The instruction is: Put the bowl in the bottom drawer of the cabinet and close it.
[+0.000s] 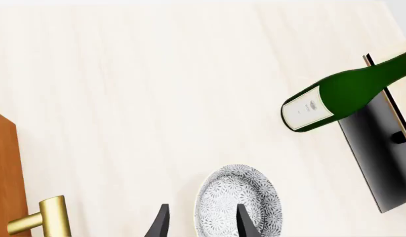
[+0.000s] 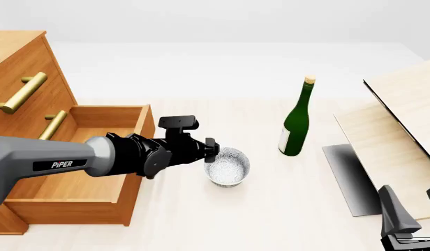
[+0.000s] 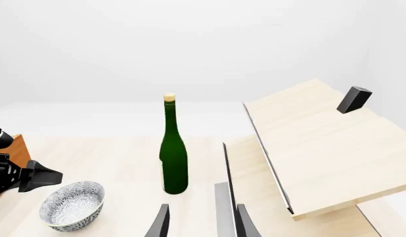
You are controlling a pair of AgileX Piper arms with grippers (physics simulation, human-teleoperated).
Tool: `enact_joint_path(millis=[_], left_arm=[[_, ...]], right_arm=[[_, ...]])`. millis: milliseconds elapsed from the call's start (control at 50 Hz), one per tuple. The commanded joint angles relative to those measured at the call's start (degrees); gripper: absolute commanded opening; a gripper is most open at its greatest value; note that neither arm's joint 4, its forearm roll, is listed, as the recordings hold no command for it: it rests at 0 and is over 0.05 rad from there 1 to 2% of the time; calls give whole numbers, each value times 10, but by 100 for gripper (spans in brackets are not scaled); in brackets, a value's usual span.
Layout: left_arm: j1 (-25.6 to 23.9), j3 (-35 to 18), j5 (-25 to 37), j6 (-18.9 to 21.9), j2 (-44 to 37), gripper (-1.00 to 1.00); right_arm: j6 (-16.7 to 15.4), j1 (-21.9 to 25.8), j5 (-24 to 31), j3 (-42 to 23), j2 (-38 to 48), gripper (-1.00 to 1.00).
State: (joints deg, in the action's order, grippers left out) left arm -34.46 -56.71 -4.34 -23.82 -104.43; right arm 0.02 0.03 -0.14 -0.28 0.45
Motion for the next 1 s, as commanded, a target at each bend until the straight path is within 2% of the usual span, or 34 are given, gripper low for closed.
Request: enact_joint_path(millis=[20,680,1000], left_arm=[[-14,-8,4,-11,-30,100],[-20,-21,1,-26,-82,100],[-12,-35,3,-20,-109,100]], right_arm=[[0,0,0,0,-1,100],[0,0,0,0,0,100],[0,0,0,0,-1,100]])
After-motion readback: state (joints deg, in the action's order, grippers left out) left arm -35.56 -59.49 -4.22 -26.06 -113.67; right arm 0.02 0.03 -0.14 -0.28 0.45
